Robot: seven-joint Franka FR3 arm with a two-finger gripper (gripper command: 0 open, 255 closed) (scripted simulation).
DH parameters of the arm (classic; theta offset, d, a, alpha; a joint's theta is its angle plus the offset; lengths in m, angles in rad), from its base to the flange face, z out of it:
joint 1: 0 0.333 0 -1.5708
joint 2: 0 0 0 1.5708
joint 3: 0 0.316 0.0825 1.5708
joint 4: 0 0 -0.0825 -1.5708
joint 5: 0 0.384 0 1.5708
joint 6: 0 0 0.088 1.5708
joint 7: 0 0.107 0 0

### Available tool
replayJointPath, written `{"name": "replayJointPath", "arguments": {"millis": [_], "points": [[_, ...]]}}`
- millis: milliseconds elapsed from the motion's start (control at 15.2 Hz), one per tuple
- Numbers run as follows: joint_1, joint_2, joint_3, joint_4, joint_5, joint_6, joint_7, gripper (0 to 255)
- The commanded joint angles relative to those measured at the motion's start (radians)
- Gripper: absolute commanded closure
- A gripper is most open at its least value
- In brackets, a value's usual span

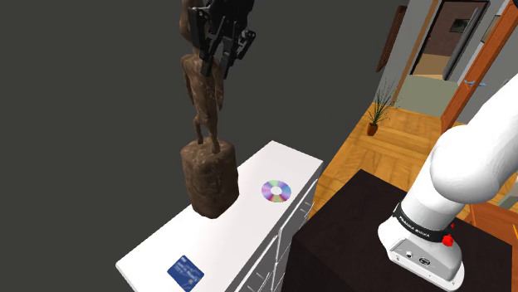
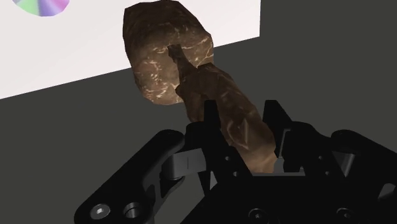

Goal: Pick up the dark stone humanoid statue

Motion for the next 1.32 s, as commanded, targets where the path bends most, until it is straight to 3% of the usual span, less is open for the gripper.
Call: {"name": "replayJointPath", "arguments": {"millis": [0, 1254], "points": [[0.000, 0.001, 0.000, -0.001, 0.000, 0.000, 0.000, 255], [-0.006, 0.089, 0.012, 0.293, -0.053, -0.205, 0.068, 255]]}}
